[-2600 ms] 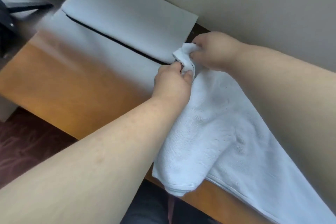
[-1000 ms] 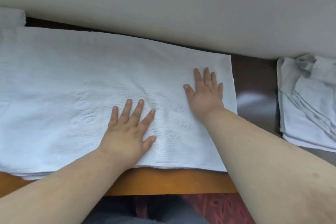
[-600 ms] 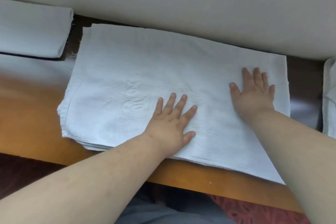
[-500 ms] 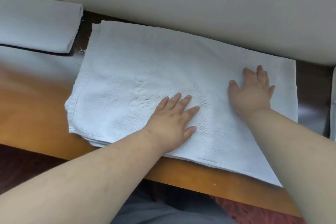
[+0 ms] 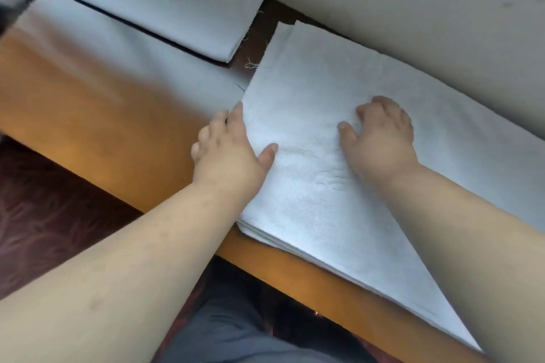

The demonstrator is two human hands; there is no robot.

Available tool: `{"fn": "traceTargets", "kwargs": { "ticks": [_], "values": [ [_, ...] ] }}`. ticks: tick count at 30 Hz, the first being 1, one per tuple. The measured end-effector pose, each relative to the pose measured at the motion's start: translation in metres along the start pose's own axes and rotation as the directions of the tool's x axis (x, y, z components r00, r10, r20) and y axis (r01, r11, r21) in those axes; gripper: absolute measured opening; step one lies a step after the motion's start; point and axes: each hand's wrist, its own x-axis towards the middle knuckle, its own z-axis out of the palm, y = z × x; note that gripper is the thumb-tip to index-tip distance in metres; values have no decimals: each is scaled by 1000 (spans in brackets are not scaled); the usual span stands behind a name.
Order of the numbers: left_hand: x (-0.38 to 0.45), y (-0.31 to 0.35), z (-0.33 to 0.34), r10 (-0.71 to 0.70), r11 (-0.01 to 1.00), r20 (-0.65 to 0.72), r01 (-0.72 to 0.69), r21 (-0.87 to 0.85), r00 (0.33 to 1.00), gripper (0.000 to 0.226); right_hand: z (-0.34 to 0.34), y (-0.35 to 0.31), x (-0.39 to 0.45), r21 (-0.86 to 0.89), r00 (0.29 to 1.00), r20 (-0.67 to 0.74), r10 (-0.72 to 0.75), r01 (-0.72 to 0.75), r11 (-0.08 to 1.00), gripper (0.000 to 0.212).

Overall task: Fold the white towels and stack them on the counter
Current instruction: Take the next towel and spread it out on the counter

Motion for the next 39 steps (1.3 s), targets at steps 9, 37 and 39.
{"fn": "traceTargets", "kwargs": {
  "ticks": [9,37,39],
  "values": [
    [28,-28,-37,20,918,299,101,-383,954,32,25,-129,49,-67,733,336,-591,645,762,43],
    [-35,-79,-35,-143,965,172,176,-193,975,36,36,-125,-110,178,838,347,-421,382,907,6],
    [-29,-75,-39,-150,942,106,174,-288,983,32,33,-126,-107,222,850,344,-398,339,914,5]
  ]
}}
